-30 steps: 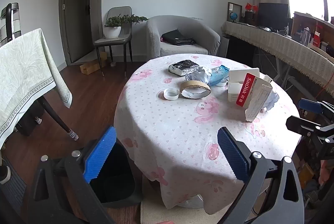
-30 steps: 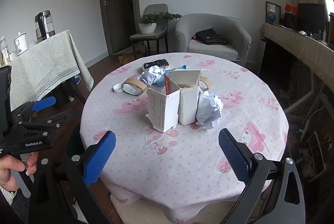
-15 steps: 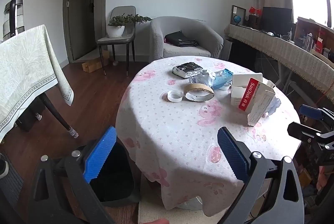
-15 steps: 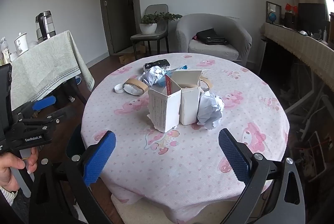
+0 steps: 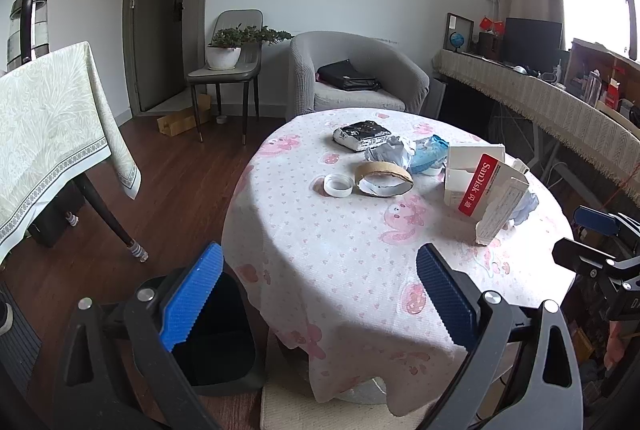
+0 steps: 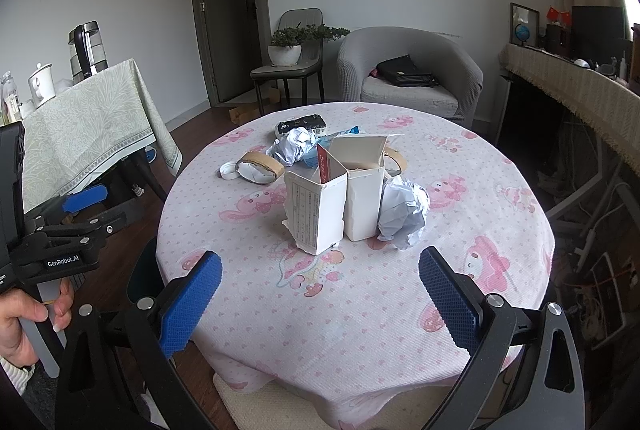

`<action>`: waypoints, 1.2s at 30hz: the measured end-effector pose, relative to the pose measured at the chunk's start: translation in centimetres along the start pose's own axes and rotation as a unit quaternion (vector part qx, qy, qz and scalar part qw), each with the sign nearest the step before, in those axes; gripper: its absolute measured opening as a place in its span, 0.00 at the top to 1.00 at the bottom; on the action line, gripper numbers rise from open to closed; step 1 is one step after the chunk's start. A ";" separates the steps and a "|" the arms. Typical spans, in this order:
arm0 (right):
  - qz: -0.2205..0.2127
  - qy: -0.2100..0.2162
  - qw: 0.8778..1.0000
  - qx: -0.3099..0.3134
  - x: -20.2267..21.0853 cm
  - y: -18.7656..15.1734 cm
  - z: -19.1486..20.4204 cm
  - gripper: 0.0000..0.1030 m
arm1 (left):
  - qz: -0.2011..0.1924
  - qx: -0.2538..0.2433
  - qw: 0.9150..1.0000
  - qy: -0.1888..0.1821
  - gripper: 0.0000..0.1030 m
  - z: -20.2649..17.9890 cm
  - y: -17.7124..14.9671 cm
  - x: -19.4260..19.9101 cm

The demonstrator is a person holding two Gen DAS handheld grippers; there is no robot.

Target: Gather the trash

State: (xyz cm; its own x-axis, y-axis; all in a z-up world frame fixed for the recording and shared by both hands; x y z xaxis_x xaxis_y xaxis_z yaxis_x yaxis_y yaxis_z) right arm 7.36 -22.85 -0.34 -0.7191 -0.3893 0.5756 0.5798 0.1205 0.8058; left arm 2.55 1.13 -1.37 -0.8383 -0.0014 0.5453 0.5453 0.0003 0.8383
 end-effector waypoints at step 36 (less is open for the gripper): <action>0.003 0.001 1.000 0.000 -0.1 -0.2 0.1 0.03 | 0.008 -0.007 1.000 0.004 0.05 0.1 -0.2 -0.2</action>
State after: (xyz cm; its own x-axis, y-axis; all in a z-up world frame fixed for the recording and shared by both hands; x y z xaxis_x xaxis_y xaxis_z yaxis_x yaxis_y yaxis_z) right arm 7.29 -22.79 -0.49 -0.7147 -0.3904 0.5803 0.5840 0.1235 0.8023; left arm 2.58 1.28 -1.65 -0.8297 -0.0094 0.5581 0.5581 -0.0132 0.8296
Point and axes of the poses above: each gripper's, at about its wrist camera, not at the fingertips, and x roughly against the way its jaws point, z to its left, y to its top, the point moved 3 cm from there along -x, roughly the way its jaws point, and after that the axes turned 5 degrees about -x, right-handed, at the moved point
